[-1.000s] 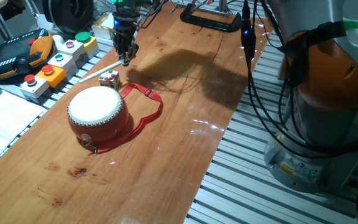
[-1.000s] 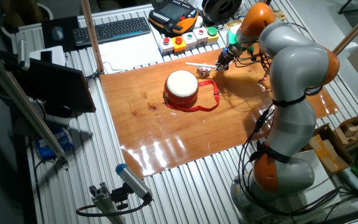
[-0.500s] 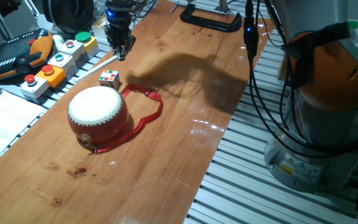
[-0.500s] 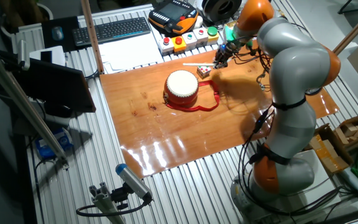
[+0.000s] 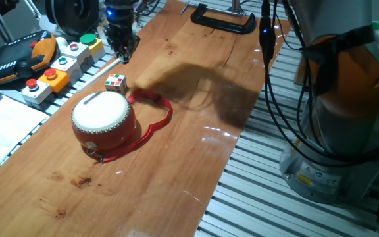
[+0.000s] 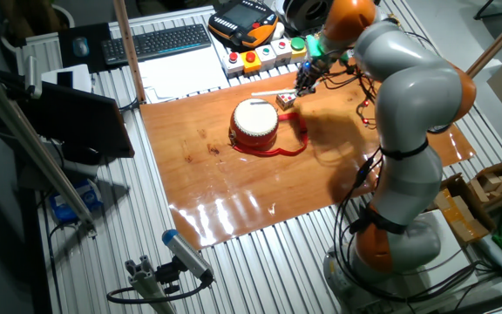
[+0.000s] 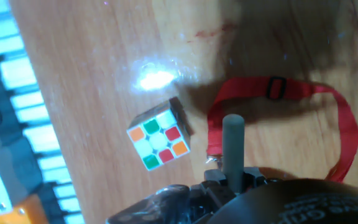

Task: Play the drum

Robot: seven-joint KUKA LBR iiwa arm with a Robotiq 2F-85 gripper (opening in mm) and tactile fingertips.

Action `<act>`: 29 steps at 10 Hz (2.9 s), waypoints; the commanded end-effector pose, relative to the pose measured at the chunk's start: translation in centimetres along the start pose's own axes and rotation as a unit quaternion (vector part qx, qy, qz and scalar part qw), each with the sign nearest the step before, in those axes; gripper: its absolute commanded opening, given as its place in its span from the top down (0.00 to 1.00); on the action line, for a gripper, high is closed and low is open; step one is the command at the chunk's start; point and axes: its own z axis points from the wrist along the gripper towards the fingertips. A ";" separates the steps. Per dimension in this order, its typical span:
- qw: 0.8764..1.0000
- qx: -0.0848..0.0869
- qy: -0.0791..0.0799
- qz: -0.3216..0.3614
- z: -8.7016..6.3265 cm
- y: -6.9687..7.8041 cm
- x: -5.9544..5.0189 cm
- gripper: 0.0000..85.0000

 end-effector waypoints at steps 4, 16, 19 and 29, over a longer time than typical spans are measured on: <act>0.997 0.013 -0.027 -0.076 -0.2 -0.5 0.0 0.99; 0.995 0.000 -0.046 -0.092 0.4 -0.4 0.4 0.99; 0.995 0.009 -0.029 -0.096 0.6 -0.4 0.6 0.99; 0.993 -0.001 -0.062 -0.104 0.3 -0.2 0.6 0.99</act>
